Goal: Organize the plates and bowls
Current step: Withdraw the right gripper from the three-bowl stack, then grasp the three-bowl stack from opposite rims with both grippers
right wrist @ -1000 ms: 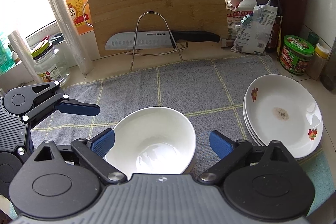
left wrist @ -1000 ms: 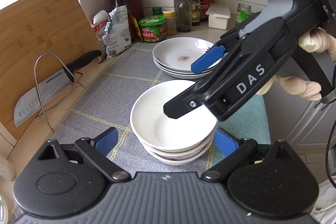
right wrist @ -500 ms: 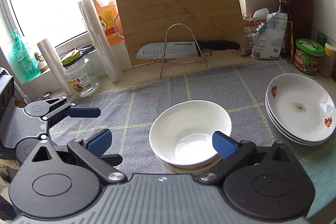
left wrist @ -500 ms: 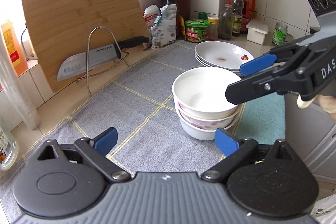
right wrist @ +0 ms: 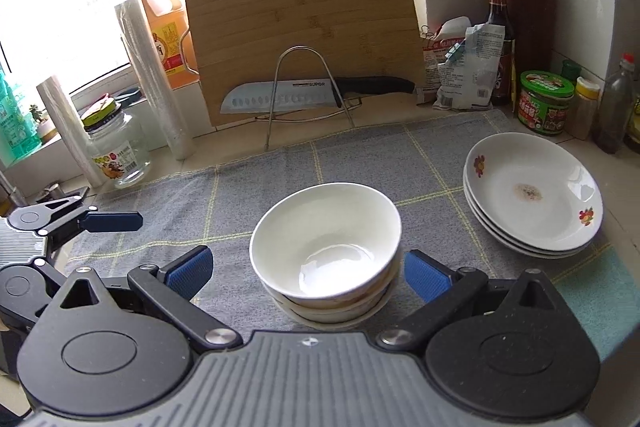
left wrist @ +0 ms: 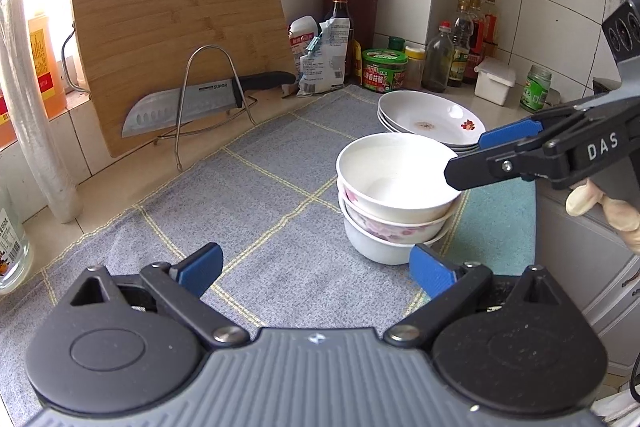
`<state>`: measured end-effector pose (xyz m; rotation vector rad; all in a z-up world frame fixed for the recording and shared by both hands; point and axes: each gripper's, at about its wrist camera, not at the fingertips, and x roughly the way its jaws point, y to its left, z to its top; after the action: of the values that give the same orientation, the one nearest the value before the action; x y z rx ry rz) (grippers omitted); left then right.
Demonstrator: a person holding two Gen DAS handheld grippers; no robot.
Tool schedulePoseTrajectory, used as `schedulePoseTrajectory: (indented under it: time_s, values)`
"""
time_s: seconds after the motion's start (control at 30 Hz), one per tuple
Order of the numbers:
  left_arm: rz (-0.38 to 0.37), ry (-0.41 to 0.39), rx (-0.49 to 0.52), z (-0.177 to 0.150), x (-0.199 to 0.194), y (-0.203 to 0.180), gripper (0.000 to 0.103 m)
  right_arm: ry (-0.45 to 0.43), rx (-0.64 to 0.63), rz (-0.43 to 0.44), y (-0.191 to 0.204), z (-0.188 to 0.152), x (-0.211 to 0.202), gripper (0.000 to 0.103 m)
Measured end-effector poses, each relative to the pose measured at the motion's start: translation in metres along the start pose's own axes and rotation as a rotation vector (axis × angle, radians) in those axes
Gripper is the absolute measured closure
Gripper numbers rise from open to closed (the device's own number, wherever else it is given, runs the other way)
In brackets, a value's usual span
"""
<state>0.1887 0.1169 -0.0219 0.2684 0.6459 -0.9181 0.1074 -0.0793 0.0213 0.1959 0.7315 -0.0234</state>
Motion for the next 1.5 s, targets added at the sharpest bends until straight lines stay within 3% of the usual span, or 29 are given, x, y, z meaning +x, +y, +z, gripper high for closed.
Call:
schedulePoseTrajectory:
  time_s: [0.1,0.3,0.5,0.63,0.77,0.87,1.13,1.37,1.5]
  values:
    - [-0.021,0.005,-0.007,-0.005,0.003,0.003,0.003,0.033,-0.016,-0.08,-0.004,-0.013,0.005,0.0]
    - [-0.019,0.056,-0.052,-0.019,0.012,-0.001,0.003,0.149,-0.091,-0.11,-0.019,-0.042,0.034,0.0]
    - [0.048,0.074,-0.175,-0.024,0.025,-0.011,0.003,0.194,-0.221,-0.025,-0.039,-0.05,0.07,0.0]
    - [0.137,0.057,-0.312,-0.025,0.036,-0.022,0.003,0.201,-0.308,0.096,-0.054,-0.048,0.081,0.0]
    - [0.229,0.069,-0.372,-0.025,0.044,-0.038,0.003,0.21,-0.382,0.159,-0.066,-0.049,0.088,0.0]
    - [0.27,0.095,-0.376,-0.026,0.048,-0.052,0.003,0.192,-0.452,0.196,-0.068,-0.053,0.087,0.0]
    - [0.269,0.199,-0.332,-0.035,0.075,-0.068,0.003,0.146,-0.505,0.265,-0.076,-0.056,0.084,0.0]
    - [0.26,0.188,-0.174,-0.04,0.088,-0.073,0.0,0.108,-0.535,0.311,-0.086,-0.06,0.081,0.0]
    - [0.213,0.183,-0.129,-0.037,0.091,-0.068,0.0,0.124,-0.538,0.309,-0.084,-0.058,0.082,0.0]
